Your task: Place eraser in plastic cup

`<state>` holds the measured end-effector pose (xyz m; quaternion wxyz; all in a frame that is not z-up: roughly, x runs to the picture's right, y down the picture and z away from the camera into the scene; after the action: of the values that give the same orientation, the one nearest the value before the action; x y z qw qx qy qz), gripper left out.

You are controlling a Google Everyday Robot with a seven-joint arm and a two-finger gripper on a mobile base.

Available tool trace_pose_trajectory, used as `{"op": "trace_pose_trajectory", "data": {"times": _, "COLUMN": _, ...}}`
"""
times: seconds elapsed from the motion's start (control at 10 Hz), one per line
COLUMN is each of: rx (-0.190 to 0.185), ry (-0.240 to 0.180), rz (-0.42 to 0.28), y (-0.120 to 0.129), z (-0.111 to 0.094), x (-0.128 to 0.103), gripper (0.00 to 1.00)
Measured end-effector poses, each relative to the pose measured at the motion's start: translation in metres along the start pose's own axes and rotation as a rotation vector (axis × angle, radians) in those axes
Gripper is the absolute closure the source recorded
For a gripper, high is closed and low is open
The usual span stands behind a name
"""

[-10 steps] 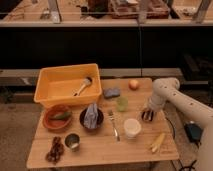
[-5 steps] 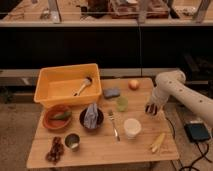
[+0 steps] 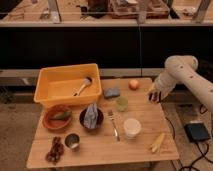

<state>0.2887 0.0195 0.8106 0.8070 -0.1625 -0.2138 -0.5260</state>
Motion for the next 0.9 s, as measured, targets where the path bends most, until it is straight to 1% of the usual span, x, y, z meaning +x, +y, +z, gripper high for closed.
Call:
{"op": "trace_pose_trajectory", "data": {"times": 0.1, "rx": 0.027, "ry": -0.005, "rz": -0.013, "y": -0.014, "z": -0.003, "x": 0.005, "gripper": 0.56}}
{"op": "trace_pose_trajectory", "data": {"times": 0.2, "rx": 0.044, "ry": -0.008, "rz": -0.025, "y": -0.026, "z": -0.004, "x": 0.006, "gripper": 0.56}}
{"op": "trace_pose_trajectory", "data": {"times": 0.4, "rx": 0.088, "ry": -0.008, "rz": -0.074, "y": -0.068, "z": -0.012, "x": 0.002, "gripper": 0.56}}
{"op": "trace_pose_trajectory", "data": {"times": 0.5, "rx": 0.104, "ry": -0.006, "rz": -0.099, "y": -0.085, "z": -0.017, "x": -0.001, "gripper": 0.56}}
{"op": "trace_pose_trajectory", "data": {"times": 0.7, "rx": 0.128, "ry": 0.0, "rz": -0.144, "y": -0.104, "z": -0.027, "x": -0.01, "gripper": 0.56}}
{"op": "trace_pose_trajectory", "data": {"times": 0.9, "rx": 0.13, "ry": 0.006, "rz": -0.192, "y": -0.12, "z": -0.028, "x": -0.023, "gripper": 0.56}}
